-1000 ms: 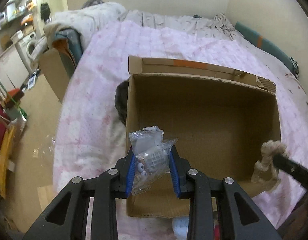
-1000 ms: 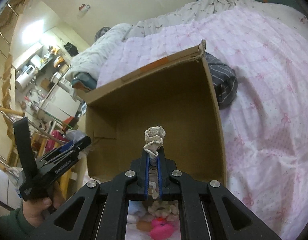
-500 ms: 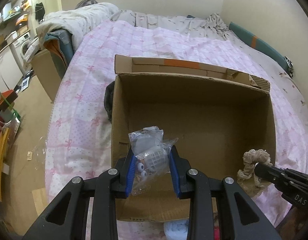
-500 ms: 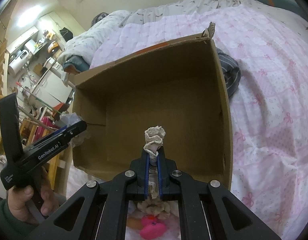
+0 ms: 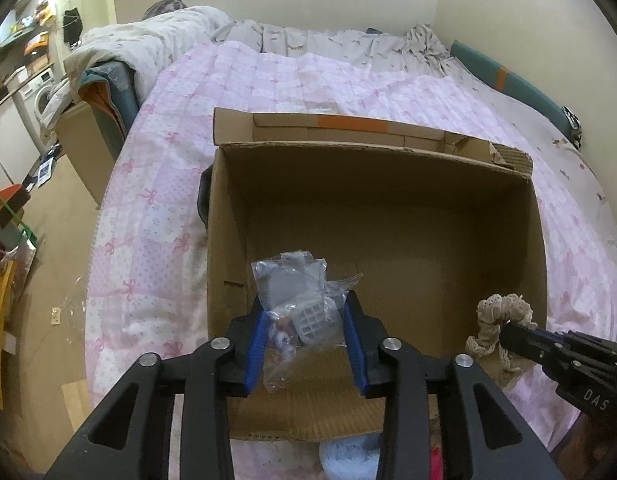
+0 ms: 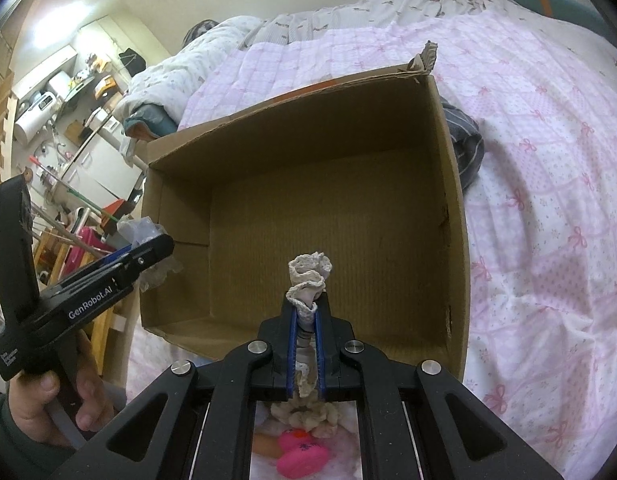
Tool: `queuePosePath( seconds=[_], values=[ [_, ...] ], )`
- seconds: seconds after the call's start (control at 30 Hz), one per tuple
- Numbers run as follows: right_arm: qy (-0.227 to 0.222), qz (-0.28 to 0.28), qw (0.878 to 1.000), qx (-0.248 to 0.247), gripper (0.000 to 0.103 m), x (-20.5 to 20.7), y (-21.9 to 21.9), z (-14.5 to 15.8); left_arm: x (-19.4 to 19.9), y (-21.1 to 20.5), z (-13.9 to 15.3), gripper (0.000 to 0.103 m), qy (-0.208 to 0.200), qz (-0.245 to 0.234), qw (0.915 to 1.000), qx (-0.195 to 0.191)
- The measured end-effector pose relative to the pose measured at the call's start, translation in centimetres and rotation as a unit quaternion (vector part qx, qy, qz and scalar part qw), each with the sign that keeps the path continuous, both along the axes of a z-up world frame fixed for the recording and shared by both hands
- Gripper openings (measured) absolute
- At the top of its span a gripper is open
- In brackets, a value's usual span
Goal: Organize soft objects
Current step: 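Carry the plastic bag into the box and open the left gripper, then lower the beige scrunchie into the box and open the right gripper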
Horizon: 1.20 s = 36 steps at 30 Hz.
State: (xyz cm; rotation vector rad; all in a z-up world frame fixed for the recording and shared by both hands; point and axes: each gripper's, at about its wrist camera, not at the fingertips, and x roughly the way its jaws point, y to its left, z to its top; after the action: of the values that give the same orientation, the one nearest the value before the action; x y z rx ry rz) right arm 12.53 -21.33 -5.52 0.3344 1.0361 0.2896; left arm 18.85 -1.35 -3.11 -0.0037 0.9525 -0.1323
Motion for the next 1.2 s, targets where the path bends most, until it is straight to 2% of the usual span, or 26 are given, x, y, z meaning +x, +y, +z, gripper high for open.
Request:
queuePosePath(
  seconds=[0.13,0.2,0.23,0.37,0.67,0.73,0.77,0.8,0.83,0.9,0.97,1.2],
  values=[
    [-0.001,-0.001,1.0,-0.001,0.009,-0.1,0.0,0.1,-0.1,-0.1,0.0,0.052,-0.001,0.002,1.0,0.001],
    [-0.001,-0.001,1.0,-0.001,0.009,0.0,0.3,0.0,-0.1,-0.1,0.1,0.069,-0.001,0.002,1.0,0.0],
    [-0.001,-0.001,1.0,-0.001,0.009,0.1,0.3,-0.1,-0.1,-0.1,0.2,0.071,-0.003,0.003,1.0,0.001],
    [-0.001,-0.001,1.0,-0.002,0.009,0.0,0.3,0.0,-0.1,-0.1,0.4,0.073,-0.01,0.006,0.9999,0.011],
    [0.0,-0.007,1.0,-0.005,0.012,0.1,0.4,-0.1,0.1,0.6,0.5,0.073,-0.006,0.018,0.9998,0.008],
    [-0.002,-0.012,1.0,-0.01,0.028,0.1,0.4,0.0,0.1,0.7,0.5,0.073,-0.007,0.02,0.9998,0.007],
    [-0.006,-0.016,1.0,-0.01,0.051,0.2,0.4,0.1,0.1,0.7,0.6,0.073,-0.008,0.02,0.9998,0.006],
    [-0.015,-0.022,1.0,-0.01,0.082,0.1,0.2,0.4,0.0,0.7,0.6,0.073,-0.009,0.019,0.9998,0.005],
    [-0.028,-0.031,0.999,-0.012,0.089,-0.1,0.1,0.8,0.0,0.7,0.7,0.073,-0.012,0.018,0.9998,0.005],
    [-0.057,-0.044,0.997,-0.016,0.091,-0.5,-0.2,1.7,-0.2,0.6,0.8,0.073,-0.019,0.016,0.9997,0.008],
    [-0.067,-0.043,0.997,-0.014,0.091,-0.5,-0.3,2.1,-0.3,0.5,0.9,0.073,-0.021,0.015,0.9996,0.011],
    [-0.055,-0.047,0.997,-0.01,0.091,-0.1,-0.7,1.7,-0.2,0.9,0.8,0.073,-0.013,0.022,0.9996,0.011]
  ],
)
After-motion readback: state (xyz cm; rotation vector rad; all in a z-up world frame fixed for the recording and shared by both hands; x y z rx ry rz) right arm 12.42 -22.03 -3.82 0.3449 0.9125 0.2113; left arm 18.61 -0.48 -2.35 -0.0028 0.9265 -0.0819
